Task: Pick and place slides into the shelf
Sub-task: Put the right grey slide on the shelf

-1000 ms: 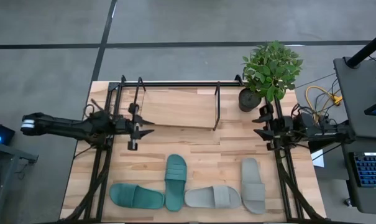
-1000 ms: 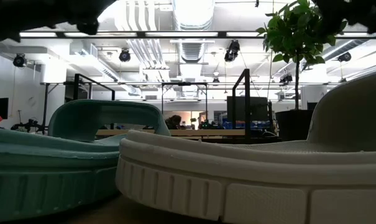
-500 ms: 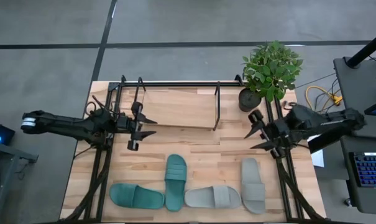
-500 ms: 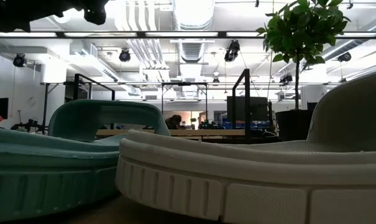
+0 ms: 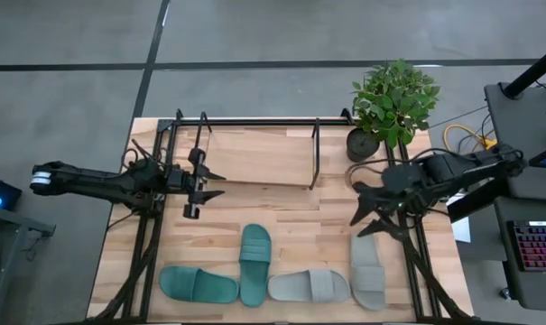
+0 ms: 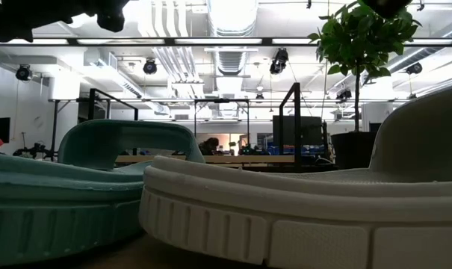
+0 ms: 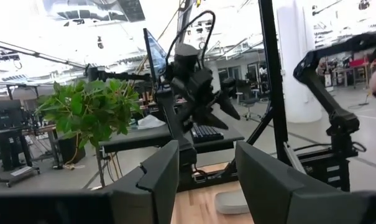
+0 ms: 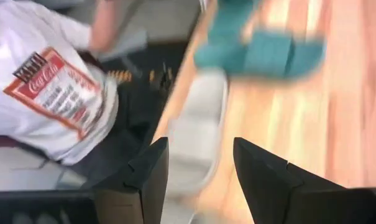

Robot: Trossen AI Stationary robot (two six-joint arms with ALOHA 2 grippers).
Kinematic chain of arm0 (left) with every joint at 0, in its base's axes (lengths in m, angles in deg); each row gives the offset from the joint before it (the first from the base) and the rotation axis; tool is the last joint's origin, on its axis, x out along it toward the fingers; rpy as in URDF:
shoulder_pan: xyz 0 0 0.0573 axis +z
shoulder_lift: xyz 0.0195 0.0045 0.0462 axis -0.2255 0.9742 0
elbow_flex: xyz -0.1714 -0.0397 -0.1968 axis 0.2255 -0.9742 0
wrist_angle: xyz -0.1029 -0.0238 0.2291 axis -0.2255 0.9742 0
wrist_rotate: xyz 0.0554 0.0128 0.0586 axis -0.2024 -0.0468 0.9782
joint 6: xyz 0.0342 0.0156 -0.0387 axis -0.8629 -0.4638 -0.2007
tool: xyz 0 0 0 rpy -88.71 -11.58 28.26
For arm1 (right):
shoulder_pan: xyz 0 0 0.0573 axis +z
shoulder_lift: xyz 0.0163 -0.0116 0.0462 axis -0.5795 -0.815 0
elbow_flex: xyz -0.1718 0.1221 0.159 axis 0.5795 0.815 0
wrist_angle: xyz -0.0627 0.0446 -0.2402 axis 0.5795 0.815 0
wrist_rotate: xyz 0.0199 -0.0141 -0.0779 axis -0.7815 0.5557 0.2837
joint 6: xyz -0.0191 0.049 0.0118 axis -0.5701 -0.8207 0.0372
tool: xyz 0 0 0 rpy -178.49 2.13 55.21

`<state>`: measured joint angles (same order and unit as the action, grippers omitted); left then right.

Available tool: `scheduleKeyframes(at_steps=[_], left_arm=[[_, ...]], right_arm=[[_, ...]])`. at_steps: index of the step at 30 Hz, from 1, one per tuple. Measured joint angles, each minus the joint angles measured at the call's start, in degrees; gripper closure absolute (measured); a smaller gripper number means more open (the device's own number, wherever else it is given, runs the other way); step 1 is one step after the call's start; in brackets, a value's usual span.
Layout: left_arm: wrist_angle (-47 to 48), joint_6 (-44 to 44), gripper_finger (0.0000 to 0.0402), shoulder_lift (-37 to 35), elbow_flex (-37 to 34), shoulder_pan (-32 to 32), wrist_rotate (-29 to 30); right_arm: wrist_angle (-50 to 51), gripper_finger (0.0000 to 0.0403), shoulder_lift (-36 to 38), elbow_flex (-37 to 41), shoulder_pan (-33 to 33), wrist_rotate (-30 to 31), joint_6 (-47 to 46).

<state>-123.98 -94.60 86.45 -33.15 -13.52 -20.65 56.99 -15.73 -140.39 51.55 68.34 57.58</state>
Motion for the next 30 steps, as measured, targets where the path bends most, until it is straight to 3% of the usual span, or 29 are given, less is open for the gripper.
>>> scheduleKeyframes(at_steps=[4,12,20,30], left_arm=[[-0.1,-3.3,0.0257,0.4,-0.1,0.0,0.0],[-0.1,-3.6,0.0257,1.1,-0.1,0.0,0.0],[-0.2,-3.7,0.0257,1.2,-0.1,0.0,0.0],[-0.2,-3.7,0.0257,2.1,-0.1,0.0,0.0]], right_arm=[[6.0,0.0232,-3.2,-0.5,2.4,0.0,-7.7],[7.1,0.0232,-6.4,3.2,9.0,0.0,-17.1],[0.7,0.0232,-7.8,9.2,14.1,0.0,-21.5],[-9.0,0.0232,-7.8,20.9,14.4,-1.9,-30.4]])
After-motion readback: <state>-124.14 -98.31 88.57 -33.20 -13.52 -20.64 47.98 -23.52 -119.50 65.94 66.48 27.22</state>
